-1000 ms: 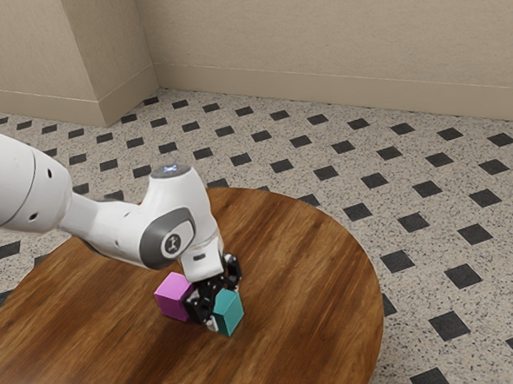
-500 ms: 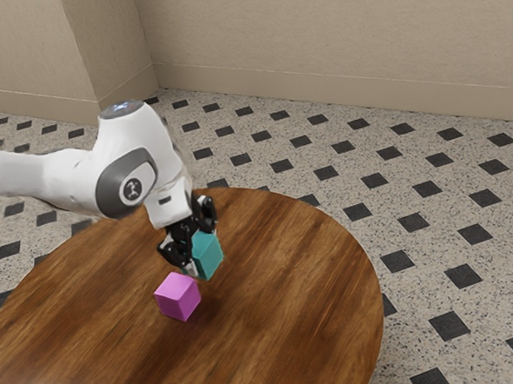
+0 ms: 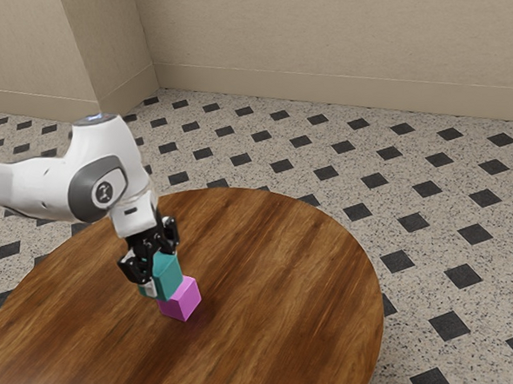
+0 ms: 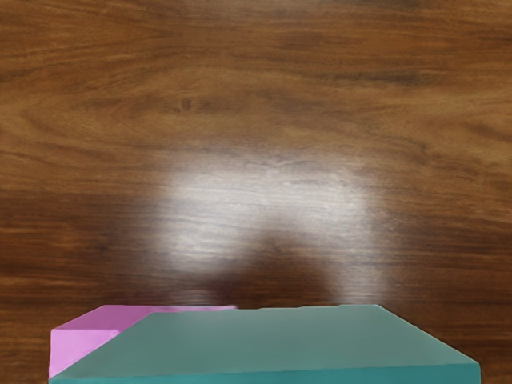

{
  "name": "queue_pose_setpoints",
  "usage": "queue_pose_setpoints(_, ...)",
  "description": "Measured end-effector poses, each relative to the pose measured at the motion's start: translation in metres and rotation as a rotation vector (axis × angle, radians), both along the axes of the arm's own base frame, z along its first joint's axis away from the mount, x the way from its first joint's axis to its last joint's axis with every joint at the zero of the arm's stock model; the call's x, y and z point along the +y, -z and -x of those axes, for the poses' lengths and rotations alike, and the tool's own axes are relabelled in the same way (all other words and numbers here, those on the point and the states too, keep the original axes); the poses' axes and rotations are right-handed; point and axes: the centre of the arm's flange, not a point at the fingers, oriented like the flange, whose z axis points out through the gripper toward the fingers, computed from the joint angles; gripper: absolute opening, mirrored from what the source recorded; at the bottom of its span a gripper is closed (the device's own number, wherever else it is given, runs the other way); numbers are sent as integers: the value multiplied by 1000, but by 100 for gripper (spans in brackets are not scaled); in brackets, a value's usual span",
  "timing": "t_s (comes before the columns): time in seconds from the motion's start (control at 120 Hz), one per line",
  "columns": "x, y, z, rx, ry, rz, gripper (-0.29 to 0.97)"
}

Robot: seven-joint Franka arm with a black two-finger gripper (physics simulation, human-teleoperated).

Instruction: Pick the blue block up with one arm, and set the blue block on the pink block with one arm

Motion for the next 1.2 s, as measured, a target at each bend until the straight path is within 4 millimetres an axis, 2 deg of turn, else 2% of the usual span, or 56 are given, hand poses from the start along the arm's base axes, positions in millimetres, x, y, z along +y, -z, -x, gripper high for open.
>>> queue_pose_setpoints(0.192,19,10,-11,1,-22,5,32)
queue_pose_setpoints(0.55,10,25,-41,2,17,13,32)
queue_pose_setpoints(0.8,26,27,-40,7,0,10,32)
queue_pose_setpoints(0.908,32,30,-39,17,5,2,44)
queue_pose_setpoints(1.1,25,30,-38,25,34,-4,58)
queue_pose_setpoints(1.15,24,27,-38,23,38,-5,60)
queue_pose_setpoints(1.2,24,13,-36,9,40,-8,62)
